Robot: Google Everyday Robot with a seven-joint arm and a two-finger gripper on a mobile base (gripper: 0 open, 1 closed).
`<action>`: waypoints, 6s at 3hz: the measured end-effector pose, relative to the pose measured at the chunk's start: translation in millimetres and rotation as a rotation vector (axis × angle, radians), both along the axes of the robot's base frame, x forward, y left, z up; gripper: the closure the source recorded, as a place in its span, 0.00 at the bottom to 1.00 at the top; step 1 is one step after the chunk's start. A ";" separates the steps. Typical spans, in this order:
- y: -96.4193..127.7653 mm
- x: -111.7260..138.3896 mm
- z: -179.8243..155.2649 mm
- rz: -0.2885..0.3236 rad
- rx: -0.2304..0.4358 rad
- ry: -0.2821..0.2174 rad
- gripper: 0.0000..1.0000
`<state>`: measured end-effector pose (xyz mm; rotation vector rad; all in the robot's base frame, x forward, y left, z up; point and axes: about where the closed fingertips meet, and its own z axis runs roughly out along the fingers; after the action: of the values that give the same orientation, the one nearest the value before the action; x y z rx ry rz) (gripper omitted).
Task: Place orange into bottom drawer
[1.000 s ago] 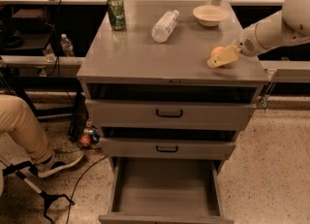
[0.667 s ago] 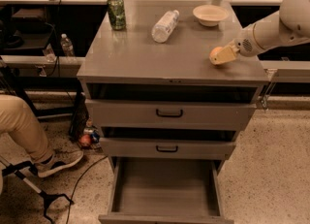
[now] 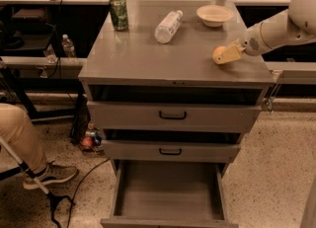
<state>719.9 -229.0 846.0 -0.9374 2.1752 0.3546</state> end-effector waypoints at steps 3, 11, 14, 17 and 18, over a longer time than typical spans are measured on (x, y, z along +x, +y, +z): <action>-66.5 -13.1 30.6 0.013 -0.028 0.004 1.00; 10.5 -257.7 -98.6 0.344 0.040 0.191 1.00; 86.3 -269.5 -283.6 0.190 0.225 0.324 1.00; 103.6 -259.0 -322.3 0.221 0.248 0.377 1.00; 114.2 -248.0 -359.8 0.222 0.280 0.415 1.00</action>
Offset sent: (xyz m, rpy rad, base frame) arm -0.0438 -0.1256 0.0638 -0.0944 -0.0002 -0.0278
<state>471.9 -114.8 486.2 -1.0134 2.3042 1.0112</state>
